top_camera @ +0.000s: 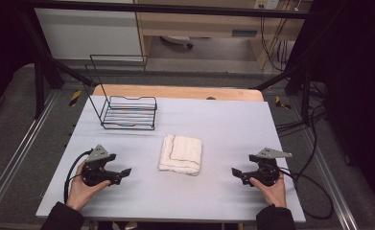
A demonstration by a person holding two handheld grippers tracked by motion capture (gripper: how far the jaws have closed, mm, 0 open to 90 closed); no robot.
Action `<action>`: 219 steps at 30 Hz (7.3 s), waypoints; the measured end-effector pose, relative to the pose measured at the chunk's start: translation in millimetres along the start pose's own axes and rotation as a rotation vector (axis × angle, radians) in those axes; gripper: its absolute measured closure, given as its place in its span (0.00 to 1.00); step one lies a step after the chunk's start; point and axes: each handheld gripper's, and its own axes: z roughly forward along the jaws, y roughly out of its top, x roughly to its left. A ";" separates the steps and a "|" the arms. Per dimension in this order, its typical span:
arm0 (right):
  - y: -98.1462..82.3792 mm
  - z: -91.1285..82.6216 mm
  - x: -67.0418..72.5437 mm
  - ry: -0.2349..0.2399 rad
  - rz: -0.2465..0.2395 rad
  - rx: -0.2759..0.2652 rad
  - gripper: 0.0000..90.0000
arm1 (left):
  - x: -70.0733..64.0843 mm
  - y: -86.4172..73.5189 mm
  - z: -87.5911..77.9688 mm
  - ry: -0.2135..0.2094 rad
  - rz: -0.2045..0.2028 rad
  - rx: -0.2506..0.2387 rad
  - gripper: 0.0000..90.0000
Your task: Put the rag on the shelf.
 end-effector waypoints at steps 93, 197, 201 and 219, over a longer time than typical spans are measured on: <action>-0.3 4.3 3.5 0.003 -0.013 0.026 0.01 | -87.6 55.3 80.9 -0.107 -0.068 0.182 0.87; -0.2 5.3 4.6 0.005 -0.014 0.026 0.01 | -53.2 30.2 20.2 0.008 -0.053 0.085 0.55; -0.5 5.7 4.2 0.005 -0.024 0.028 0.01 | -42.9 42.5 25.6 -0.008 -0.063 0.103 0.35; -0.2 6.5 4.2 0.004 -0.019 0.029 0.01 | -23.4 70.5 68.3 0.020 -0.079 0.147 0.22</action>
